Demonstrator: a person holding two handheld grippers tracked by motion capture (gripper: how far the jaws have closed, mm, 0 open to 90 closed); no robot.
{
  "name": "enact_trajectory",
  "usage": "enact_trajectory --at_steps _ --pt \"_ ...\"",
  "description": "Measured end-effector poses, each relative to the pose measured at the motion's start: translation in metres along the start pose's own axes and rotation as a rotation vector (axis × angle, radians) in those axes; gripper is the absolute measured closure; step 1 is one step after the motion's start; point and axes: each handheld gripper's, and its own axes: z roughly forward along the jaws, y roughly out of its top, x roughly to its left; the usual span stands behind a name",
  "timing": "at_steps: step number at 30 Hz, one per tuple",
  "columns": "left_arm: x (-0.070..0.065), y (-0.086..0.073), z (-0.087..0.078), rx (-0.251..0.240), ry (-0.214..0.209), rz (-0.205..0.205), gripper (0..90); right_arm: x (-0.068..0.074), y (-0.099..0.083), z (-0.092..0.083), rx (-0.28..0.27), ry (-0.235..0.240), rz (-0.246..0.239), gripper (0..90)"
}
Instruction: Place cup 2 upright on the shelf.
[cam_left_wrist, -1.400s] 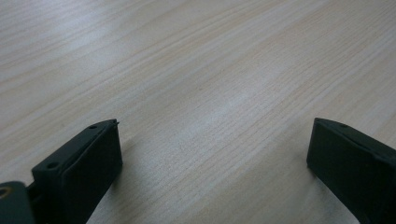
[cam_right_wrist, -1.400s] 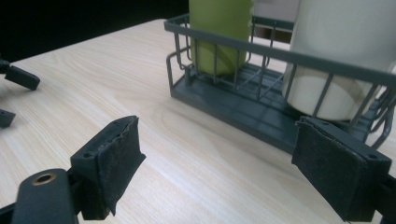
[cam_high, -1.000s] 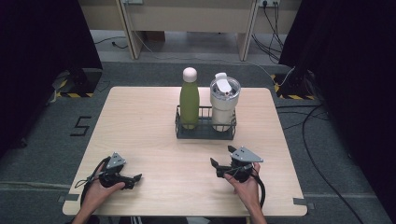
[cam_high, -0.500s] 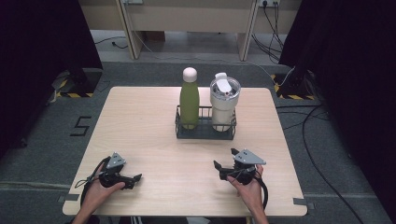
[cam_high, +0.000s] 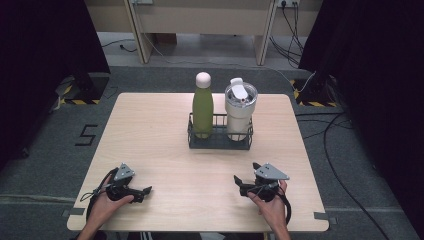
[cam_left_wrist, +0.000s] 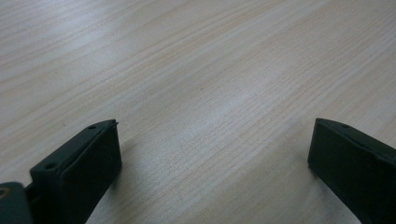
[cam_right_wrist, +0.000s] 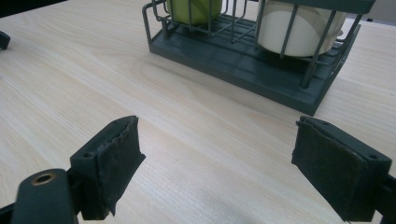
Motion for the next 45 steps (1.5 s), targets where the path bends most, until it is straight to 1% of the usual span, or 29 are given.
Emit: enact_trajectory --at_steps 4,8,13,16,18,21,27,30,35,41,45 --pt "0.0 0.0 0.0 -0.001 0.0 -0.002 1.8 -0.002 -0.005 -0.001 0.009 -0.001 0.015 15.1" --pt "0.0 0.0 0.0 -0.002 0.001 -0.002 1.8 -0.003 -0.008 -0.002 0.018 -0.001 0.018 15.2" --pt "0.0 0.0 0.0 -0.002 0.001 -0.002 1.8 -0.005 -0.013 -0.004 0.032 -0.004 0.033 15.1" --pt "0.0 0.0 0.0 -0.002 0.001 -0.002 1.8 -0.006 -0.015 -0.005 0.056 -0.032 0.031 15.1" --pt "0.0 0.0 0.0 -0.002 0.001 -0.002 1.8 -0.007 -0.016 -0.005 0.074 -0.031 0.036 15.1" --pt "0.0 0.0 0.0 -0.001 0.001 -0.002 1.8 -0.008 -0.017 -0.006 0.082 -0.035 0.032 15.1" --pt "0.0 0.0 0.0 0.0 0.002 0.0 1.8 -0.011 -0.02 -0.01 0.084 -0.04 0.043 15.1" --pt "0.0 0.0 0.0 0.0 0.002 0.0 1.8 -0.012 -0.021 -0.011 0.095 -0.042 0.044 15.1" --pt "0.0 0.0 0.0 -0.001 0.001 -0.002 1.7 -0.013 -0.024 -0.01 0.133 -0.043 0.039 15.1" --pt "0.0 0.0 0.0 -0.001 0.001 -0.002 1.7 -0.015 -0.028 -0.008 0.185 -0.05 0.049 15.2" --pt "0.0 0.0 0.0 0.0 0.001 0.0 1.7 -0.016 -0.03 -0.006 0.217 -0.05 0.046 15.2"
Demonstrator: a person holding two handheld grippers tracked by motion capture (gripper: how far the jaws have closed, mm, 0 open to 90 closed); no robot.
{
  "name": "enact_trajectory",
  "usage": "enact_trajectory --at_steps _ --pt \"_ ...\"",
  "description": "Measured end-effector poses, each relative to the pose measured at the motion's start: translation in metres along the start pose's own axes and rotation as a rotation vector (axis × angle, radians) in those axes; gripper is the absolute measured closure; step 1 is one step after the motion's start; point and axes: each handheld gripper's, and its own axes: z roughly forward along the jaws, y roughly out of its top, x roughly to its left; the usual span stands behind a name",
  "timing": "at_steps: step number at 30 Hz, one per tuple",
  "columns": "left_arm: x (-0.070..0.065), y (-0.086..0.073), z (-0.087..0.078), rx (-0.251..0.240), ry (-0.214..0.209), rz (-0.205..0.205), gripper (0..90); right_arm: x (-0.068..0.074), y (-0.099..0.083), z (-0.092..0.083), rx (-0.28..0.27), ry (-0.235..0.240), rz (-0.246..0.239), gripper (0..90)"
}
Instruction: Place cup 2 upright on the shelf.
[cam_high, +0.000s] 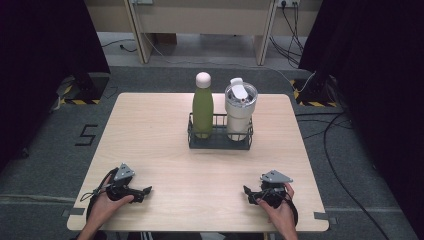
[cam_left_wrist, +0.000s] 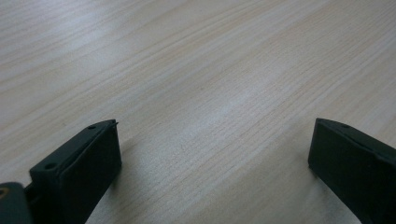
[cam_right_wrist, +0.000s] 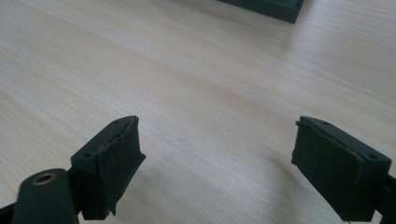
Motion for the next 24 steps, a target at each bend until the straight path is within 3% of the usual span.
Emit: enact_trajectory --at_steps 7,24 --pt "-0.0001 0.0 0.0 -0.001 0.0 -0.001 1.7 0.0004 -0.0021 0.0034 0.055 -0.011 -0.006 14.9" --pt "-0.0002 0.0 0.0001 -0.002 0.0 -0.002 1.7 0.0016 -0.0019 0.005 0.066 -0.019 -0.018 11.2"
